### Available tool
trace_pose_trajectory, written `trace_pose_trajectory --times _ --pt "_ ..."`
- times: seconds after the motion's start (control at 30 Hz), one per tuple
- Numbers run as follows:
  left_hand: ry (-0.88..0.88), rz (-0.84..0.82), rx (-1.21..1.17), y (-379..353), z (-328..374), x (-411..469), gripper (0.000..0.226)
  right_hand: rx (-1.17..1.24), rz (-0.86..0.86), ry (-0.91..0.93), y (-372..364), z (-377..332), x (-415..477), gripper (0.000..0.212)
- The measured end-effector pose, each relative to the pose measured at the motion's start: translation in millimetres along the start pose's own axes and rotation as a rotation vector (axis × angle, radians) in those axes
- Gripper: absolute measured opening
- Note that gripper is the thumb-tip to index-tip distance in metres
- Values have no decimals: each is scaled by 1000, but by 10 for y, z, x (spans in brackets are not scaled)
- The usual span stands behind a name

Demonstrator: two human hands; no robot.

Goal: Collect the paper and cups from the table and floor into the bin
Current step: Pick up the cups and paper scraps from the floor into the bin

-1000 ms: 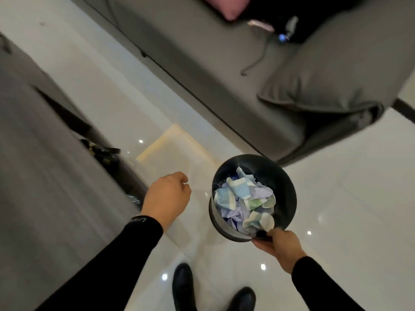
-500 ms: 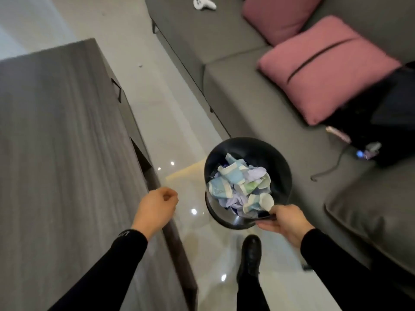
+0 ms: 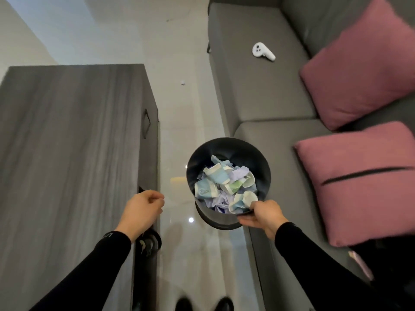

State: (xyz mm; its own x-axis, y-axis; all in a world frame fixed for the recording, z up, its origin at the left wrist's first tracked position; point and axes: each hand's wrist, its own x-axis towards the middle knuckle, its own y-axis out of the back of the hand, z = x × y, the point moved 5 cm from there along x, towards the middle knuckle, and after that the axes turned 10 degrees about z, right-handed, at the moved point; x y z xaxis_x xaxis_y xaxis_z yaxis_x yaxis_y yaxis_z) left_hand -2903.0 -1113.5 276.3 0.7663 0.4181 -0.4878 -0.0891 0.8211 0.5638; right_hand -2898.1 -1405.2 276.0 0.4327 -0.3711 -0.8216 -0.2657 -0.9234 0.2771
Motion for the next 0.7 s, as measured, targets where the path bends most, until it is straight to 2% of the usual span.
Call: trace_pose_trajectory --times 0.17,0.3,0.53,0.7 --pt "-3 30 -29 356 692 860 11 -36 -1 16 -519 -1131 202 15" --pt "6 37 -103 419 1284 1841 17 -13 56 26 -1074 -1987 558 26" --pt "-20 31 -55 720 2276 3338 17 19 36 28 -2061 -3443 982 31" --pt "-49 52 33 915 2818 4204 19 43 6 36 -2565 -4358 1295 27"
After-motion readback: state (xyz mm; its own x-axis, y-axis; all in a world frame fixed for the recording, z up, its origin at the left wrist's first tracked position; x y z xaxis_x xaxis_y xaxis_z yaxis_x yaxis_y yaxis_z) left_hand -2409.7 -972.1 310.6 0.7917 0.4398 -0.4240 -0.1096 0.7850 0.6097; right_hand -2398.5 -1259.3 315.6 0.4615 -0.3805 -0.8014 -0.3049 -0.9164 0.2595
